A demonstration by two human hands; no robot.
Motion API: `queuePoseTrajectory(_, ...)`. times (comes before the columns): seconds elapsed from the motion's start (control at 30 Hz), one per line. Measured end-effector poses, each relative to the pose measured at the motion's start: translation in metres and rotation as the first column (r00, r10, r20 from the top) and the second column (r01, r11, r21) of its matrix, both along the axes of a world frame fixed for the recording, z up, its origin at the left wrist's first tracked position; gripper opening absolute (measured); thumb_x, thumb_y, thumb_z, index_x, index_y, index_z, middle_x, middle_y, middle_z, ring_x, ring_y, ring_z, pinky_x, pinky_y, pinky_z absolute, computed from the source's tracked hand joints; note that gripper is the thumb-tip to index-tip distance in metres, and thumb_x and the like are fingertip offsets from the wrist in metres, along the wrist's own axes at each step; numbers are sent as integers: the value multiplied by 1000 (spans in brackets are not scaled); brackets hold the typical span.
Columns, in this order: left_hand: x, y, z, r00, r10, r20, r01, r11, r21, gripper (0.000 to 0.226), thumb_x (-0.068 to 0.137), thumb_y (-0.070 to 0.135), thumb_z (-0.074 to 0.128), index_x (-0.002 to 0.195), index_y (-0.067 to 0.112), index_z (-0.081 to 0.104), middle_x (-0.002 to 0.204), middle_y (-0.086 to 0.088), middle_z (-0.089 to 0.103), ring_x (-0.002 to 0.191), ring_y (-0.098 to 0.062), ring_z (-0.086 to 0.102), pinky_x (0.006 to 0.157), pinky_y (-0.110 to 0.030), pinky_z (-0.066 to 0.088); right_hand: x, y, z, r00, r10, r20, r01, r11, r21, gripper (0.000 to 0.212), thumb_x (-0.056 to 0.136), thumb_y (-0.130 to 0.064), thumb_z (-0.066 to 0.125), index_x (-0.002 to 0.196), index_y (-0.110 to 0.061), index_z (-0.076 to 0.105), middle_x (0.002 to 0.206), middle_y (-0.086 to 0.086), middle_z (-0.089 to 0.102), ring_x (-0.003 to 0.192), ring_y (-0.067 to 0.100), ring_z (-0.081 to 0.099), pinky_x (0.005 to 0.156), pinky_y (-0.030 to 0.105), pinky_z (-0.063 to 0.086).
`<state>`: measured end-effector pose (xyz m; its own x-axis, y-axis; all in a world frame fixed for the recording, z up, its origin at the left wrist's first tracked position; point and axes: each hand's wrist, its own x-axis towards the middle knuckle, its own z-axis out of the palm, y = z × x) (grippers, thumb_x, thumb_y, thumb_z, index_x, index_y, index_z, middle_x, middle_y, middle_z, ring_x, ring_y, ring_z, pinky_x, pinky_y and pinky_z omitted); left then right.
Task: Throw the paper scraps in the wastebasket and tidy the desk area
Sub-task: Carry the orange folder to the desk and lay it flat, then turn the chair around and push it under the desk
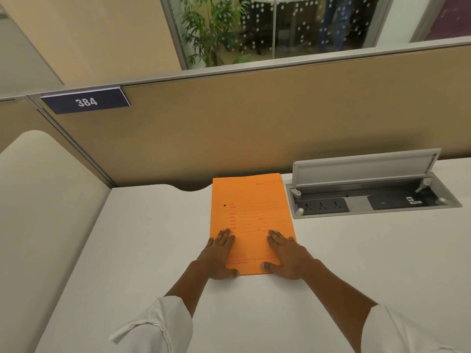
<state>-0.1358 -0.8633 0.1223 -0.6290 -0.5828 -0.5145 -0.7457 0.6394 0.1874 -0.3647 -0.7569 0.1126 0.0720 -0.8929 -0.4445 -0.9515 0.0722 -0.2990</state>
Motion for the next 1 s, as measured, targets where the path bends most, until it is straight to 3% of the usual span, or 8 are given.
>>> queuePoseTrajectory(0.13,1,12,12,999,13,-37,-13,1000,-20,110,88,57,63,158,9,-7,167,-12,-16,154,-30,-13,124,-52,0,8,10,10,999,-49,6,49,994,-99,92,98,-65,38,160,-9,0,169,7,-11,156,23,-5,126,48,4)
queuePoseTrajectory(0.37,13,36,36,998,40,-55,-39,999,21,105,91,59,57,158,8,-7,167,-14,-12,154,-34,-9,123,-55,3,16,37,30,996,-55,-66,48,993,-104,89,99,-65,31,160,-8,0,169,9,-12,156,25,-9,125,51,3)
queuePoseTrajectory(0.5,17,48,57,995,42,-89,-41,999,13,97,93,60,53,158,9,2,167,-11,9,153,-35,10,122,-55,17,17,61,44,989,-110,-100,97,987,-128,88,99,-67,24,160,-10,0,168,8,-14,156,25,-11,125,52,1)
queuePoseTrajectory(0.63,18,69,75,993,13,-118,-17,999,-31,93,94,62,49,158,10,6,163,-10,25,145,-31,32,117,-45,32,19,95,60,971,-183,-155,162,978,-134,92,91,-73,9,161,-14,-3,168,6,-17,155,25,-14,124,50,-3)
queuePoseTrajectory(1.0,31,180,139,931,-309,-196,280,946,-162,93,95,66,45,160,13,3,166,-10,19,148,-30,28,117,-43,29,75,281,145,837,-493,-238,439,864,-246,84,101,-65,22,160,-11,-3,168,8,-15,155,24,-12,125,51,0)
